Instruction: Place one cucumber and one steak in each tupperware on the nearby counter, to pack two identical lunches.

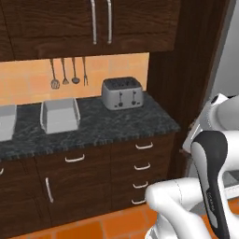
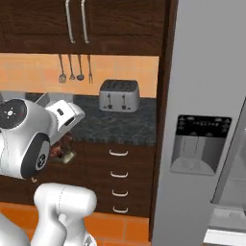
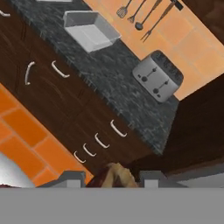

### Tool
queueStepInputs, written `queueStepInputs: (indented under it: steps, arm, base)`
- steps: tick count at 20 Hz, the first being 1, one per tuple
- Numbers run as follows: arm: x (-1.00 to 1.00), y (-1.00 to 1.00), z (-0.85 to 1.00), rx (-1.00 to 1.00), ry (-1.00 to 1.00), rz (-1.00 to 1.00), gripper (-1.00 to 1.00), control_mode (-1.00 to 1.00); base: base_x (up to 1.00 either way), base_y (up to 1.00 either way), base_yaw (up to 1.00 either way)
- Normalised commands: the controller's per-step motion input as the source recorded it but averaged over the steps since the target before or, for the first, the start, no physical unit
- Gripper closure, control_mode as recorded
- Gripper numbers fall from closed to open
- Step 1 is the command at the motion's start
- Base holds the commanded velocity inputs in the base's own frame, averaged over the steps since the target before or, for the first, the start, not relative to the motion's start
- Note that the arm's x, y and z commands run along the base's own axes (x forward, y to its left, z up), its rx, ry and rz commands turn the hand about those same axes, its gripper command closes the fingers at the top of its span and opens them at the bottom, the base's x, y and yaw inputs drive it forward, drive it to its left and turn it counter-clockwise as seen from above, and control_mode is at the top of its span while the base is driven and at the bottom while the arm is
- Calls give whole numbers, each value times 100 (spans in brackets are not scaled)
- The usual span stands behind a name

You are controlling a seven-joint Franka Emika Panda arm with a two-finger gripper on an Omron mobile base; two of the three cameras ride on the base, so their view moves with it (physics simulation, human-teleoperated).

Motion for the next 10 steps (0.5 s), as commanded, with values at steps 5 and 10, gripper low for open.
queueStepInputs:
  steps: [5,10]
  arm:
    - [0,0,0,0,0,0,100,100]
    - [0,0,0,0,0,0,100,100]
  base:
    - [44,100,0]
    - [71,100,0]
